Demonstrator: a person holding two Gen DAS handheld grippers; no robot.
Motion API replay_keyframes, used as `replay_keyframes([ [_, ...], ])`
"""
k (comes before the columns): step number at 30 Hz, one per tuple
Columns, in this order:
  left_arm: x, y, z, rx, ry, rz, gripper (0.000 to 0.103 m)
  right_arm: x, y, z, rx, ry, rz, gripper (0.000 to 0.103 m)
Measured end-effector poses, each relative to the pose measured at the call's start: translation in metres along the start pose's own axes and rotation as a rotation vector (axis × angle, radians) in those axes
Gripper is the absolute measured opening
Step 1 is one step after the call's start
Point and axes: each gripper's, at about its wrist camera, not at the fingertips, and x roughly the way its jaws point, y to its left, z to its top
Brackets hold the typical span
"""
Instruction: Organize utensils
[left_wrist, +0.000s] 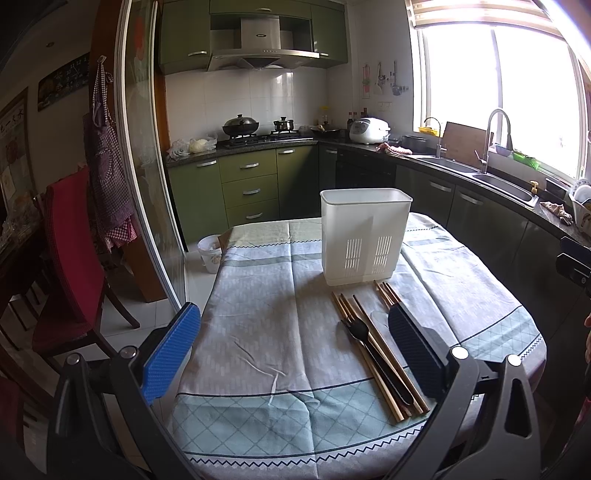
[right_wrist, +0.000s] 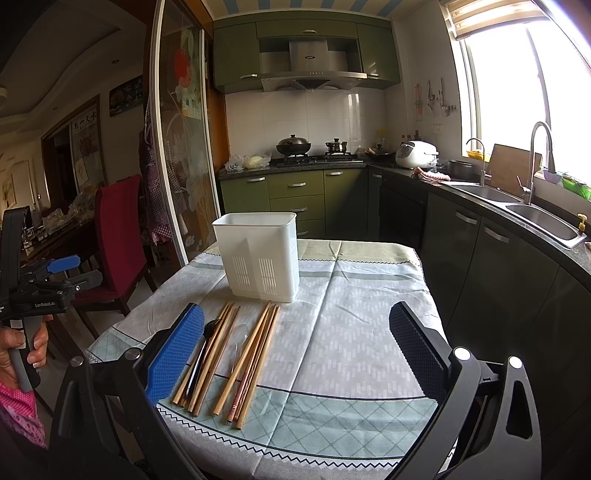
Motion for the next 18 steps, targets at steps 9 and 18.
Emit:
replay_keyframes([
  [9, 0.0000, 0.0002, 0.0004, -0.001, 0.002, -0.001, 0.097, 0.0012, 0.0005, -0.0006, 0.000, 0.001, 0.001, 0.099],
  [18, 0.0002, 0.0001, 0.0004, -0.001, 0.002, 0.000, 0.097, 0.0014, 0.0005, -0.0005, 0.000, 0.004, -0.001, 0.099],
])
